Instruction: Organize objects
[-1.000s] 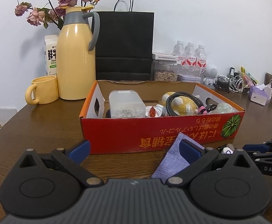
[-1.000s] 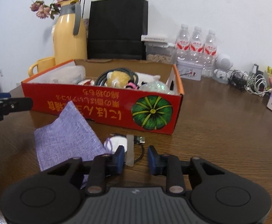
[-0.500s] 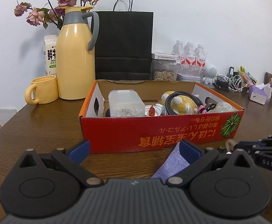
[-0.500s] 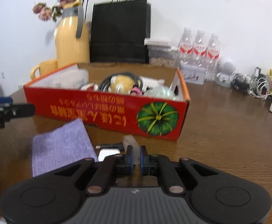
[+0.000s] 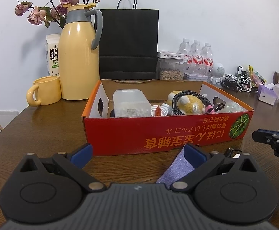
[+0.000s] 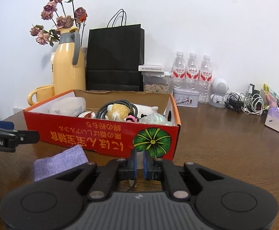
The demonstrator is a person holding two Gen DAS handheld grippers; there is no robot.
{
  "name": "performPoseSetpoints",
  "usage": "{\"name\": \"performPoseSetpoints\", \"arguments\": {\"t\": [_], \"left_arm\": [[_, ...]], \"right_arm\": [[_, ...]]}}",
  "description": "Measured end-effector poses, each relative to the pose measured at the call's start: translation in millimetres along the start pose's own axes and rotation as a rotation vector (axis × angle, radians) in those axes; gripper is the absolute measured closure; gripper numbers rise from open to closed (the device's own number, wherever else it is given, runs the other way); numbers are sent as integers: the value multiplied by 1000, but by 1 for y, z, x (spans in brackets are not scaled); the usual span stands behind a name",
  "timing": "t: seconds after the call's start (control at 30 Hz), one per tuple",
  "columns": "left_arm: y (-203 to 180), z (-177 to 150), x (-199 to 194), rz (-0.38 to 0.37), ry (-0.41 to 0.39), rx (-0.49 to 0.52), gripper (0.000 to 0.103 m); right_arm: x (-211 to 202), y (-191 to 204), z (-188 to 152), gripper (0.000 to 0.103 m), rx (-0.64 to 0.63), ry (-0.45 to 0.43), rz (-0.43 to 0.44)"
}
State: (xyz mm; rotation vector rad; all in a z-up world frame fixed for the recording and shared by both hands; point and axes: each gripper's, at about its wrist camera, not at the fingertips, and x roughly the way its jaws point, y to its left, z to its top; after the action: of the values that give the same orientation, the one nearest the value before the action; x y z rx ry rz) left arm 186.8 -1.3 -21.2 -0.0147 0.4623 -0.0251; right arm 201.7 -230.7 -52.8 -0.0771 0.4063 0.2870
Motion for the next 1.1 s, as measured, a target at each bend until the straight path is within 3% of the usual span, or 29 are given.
{"name": "performPoseSetpoints", "arguments": {"t": [0.2,0.4,0.57,0.77,0.9,1.1], "left_arm": [[-2,-3,5,-16,26,8,0],[-8,-8,8,-132,80,-2,0],[-22,-10,17,-180,135,-4,0],[-37,-13,35,-196,217,8,0],[-55,-17,38,-138,235,112,0],[-58,-19,35,-136,236,120,0]], "right_arm": [[-2,-1,0,97,8,-13,-1],[-4,-4,0,97,26,-26,-5],[-5,-4,0,97,25,-33,1],[-7,-4,0,97,28,-42,9],[-9,-3,0,97,26,-48,14],[-10,-2,0,97,24,-52,19]]}}
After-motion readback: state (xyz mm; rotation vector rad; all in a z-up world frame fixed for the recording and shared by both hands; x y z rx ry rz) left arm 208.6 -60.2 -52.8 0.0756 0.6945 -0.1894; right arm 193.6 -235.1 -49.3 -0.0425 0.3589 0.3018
